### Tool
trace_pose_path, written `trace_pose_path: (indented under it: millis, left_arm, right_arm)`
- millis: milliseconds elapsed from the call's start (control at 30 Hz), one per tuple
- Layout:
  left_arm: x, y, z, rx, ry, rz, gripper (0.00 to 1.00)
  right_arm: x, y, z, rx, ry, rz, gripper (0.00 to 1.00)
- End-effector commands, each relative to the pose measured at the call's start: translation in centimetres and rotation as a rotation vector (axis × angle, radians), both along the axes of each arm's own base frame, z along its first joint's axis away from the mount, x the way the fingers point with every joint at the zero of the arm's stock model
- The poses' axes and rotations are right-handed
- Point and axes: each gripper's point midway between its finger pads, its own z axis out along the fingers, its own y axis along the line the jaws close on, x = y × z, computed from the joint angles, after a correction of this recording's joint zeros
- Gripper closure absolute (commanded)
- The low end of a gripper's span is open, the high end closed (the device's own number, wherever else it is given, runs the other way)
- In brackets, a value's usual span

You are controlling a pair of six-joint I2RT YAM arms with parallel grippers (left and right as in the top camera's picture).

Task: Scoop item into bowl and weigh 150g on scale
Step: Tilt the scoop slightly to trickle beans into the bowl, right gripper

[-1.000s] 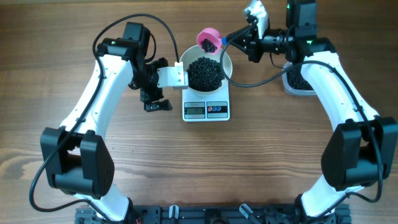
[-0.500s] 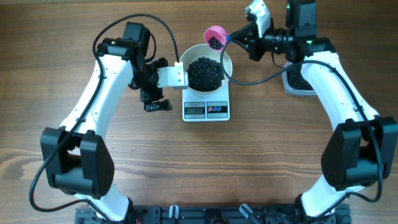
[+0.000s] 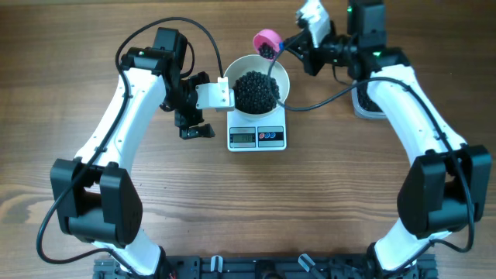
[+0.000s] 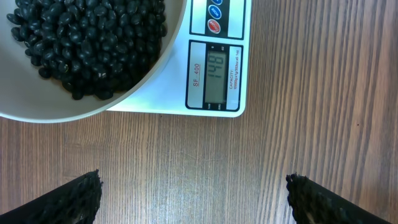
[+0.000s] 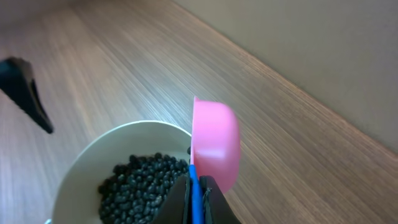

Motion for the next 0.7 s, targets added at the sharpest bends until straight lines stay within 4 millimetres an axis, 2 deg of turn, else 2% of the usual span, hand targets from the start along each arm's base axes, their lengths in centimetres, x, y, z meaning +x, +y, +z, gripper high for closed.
trace_pose_path:
  millis: [0,667]
  left_arm:
    - [-0.27,-0.24,-0.13,-0.024,0.008,-0.017,0.0]
    - [-0.27,-0.24,-0.13,-0.024,0.008,-0.017,0.0]
  right_arm:
    - [-0.36,0.69,0.9,-0.038,-0.09,0.069,0.96]
    - [-0.19,0.46,1.21,-0.001,-0.061,0.045,0.96]
